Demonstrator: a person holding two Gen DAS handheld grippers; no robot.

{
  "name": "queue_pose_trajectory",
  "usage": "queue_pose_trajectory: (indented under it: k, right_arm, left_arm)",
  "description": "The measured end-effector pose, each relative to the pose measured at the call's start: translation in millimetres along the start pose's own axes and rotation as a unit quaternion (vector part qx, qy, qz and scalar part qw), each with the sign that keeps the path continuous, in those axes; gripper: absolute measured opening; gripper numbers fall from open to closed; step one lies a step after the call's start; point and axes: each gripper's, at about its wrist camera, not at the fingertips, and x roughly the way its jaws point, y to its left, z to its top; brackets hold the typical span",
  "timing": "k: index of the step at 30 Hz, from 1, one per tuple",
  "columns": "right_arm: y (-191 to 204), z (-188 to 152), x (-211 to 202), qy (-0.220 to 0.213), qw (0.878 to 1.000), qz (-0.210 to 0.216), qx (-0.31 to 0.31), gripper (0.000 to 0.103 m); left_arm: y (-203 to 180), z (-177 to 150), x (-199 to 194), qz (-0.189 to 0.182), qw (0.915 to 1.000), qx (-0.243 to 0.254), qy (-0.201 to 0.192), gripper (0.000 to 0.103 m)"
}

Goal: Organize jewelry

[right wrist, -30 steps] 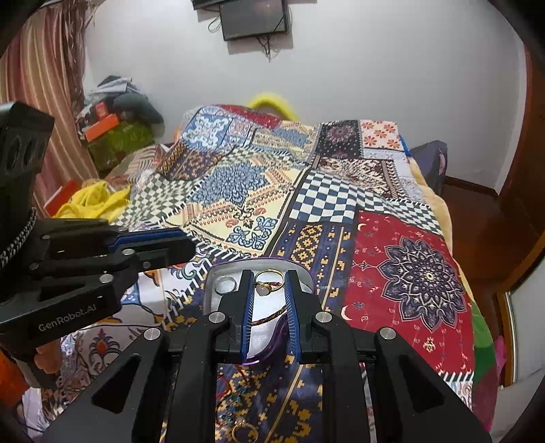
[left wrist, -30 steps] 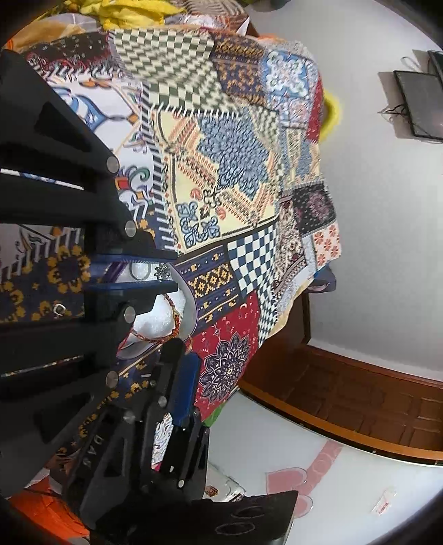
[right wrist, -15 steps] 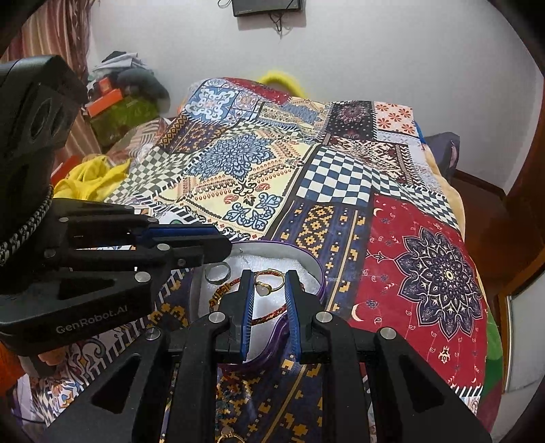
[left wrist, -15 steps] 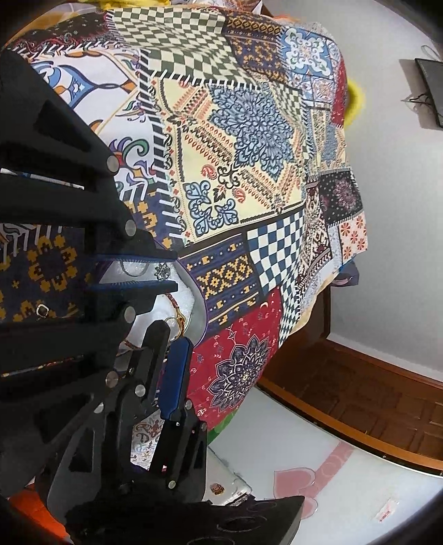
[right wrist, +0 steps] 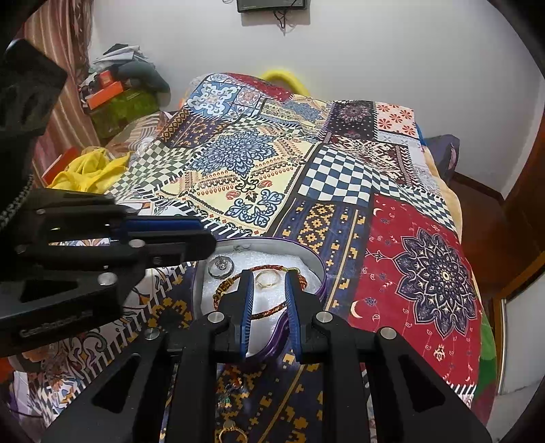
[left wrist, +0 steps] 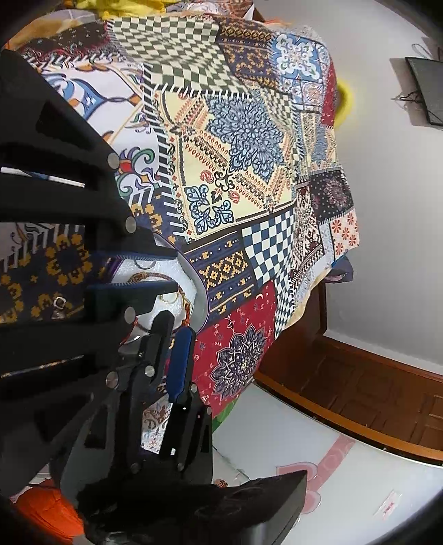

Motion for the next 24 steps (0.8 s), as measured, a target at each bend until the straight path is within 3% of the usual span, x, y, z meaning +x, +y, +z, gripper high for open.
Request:
queue_pose_trajectory:
  k: [5,11,13,24]
  right_arm:
    - [1,1,-19,-0.017,1.0,-0.007,0.007,0.019]
    - [3,-2,-51,-0.048,0.998,-0.021,0.021,0.036]
    - [3,-5,-61,-0.056,0.998,-0.027,0.024,0.036]
    - [6,-26,-85,-0.065,0.996,-0.03,0.05,0.036]
  left_arm:
    - [-7,-2,-22,0.01,0.9998,0.01,-0.014,0.015]
    - [-15,-6,-49,0.02,0.9992,0.015,-0.031,0.025]
    - [-18,-9,-56,0.023,0.999,0.017,-0.034,0.03]
    - [-28,-33,-81,0.026,0.9991,0.016,-0.03,0.033]
